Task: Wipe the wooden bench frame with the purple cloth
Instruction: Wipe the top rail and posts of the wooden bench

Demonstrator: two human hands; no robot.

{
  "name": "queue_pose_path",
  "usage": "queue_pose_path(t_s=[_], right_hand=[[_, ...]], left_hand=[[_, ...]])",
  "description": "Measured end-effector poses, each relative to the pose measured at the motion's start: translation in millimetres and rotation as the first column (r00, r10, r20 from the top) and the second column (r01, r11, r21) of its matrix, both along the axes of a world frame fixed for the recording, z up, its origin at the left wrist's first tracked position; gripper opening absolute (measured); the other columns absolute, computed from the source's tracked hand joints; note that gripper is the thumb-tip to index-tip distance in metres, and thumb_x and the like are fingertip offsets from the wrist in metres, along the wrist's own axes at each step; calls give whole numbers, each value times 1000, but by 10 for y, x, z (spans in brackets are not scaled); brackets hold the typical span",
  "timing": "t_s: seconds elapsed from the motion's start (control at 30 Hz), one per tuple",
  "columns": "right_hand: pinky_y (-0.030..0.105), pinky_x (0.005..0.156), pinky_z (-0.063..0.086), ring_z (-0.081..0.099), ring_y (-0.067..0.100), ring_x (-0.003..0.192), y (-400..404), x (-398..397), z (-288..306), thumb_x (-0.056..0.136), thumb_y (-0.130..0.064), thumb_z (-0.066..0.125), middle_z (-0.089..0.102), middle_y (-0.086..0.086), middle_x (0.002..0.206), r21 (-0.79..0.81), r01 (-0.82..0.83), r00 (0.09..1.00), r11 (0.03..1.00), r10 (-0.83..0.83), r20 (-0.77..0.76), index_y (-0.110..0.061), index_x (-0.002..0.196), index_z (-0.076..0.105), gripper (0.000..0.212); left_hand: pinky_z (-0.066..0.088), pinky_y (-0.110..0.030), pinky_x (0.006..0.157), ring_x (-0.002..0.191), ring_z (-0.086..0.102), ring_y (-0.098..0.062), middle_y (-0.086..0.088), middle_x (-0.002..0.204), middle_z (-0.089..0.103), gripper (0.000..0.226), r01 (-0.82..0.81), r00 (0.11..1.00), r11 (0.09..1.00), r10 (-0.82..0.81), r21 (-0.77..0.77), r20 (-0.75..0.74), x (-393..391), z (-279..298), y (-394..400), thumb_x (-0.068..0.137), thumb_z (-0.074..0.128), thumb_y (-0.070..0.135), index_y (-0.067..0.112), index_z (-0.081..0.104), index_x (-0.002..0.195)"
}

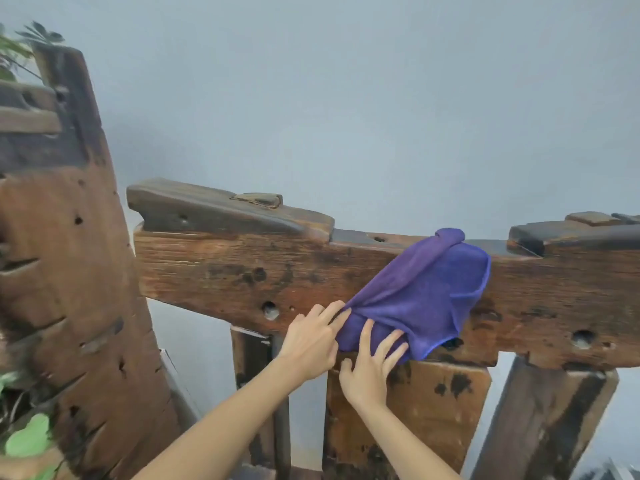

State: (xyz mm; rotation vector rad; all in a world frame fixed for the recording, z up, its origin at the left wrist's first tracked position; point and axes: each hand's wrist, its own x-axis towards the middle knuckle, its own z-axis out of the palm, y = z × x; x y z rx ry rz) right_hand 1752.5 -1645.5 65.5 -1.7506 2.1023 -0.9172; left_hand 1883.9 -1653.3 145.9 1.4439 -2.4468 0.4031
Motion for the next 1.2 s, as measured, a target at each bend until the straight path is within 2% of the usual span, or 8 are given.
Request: queue_pose_path(t_s=[0.23,0.33,0.4,0.5,0.7,0.87,1.0,1.2], right_hand=[[49,123,-9,-35,46,148,-146,1721,375,105,-35,47,-39,24,159,109,-143,942,984,101,320,-24,162,-12,83],[48,124,17,14,40,155,-174,2351,527,104,-39,47,11,16,169,98,-143,925,985,98,368,-26,161,13,68],[43,108,42,48,29,136,-124,2687,761,105,-38,46,52,9,148,48,-217,801,975,150,579,-27,150,40,46],[38,84,55,64,27,110,-16,3065,1040,107,-33,47,67,11,121,-86,-218,546,972,195,815,-20,136,58,34],[37,105,52,62,17,120,186,3150,1298,93,-18,64,64,-7,129,-251,-245,820,936,339,461,-30,140,52,50],[28,84,59,69,7,97,391,2859,1466,87,-28,76,69,-14,96,-223,-407,775,886,464,428,-39,135,42,59],[25,84,60,69,3,91,560,2393,1509,87,-21,68,71,-12,100,-148,-514,786,845,533,312,-34,136,56,53],[30,89,59,70,7,106,923,1607,1504,102,-21,59,71,-6,123,-142,-478,733,867,483,480,-33,123,67,26]], left_hand=[[49,-40,83,127,51,-24,7,157,42,57,-101,993,994,103,-27,65,1399,193,-58,86,46,29,22,52,142],[51,-38,76,120,57,-23,8,149,52,47,-140,987,986,146,-90,64,1939,434,-53,84,51,29,21,65,129],[52,-38,74,118,58,-23,7,147,54,40,-179,983,977,182,-113,23,2255,563,4,87,52,26,19,68,124],[53,-37,76,120,56,-22,6,149,51,40,-176,984,976,170,-131,-56,2634,733,134,91,48,25,19,65,127],[53,-32,69,112,56,-18,10,137,57,30,-100,975,975,55,-200,-215,3008,1124,395,91,50,21,21,69,113],[56,-33,79,109,60,-14,7,129,59,33,16,951,987,-65,-162,-302,2916,1320,540,94,50,24,17,66,122],[53,-33,91,108,60,-16,2,128,56,36,56,914,997,-31,50,-404,2805,1307,557,94,56,20,15,63,129],[59,-38,87,85,71,-14,-9,110,73,31,105,753,937,144,334,-642,2599,1107,635,89,65,22,16,68,119]])
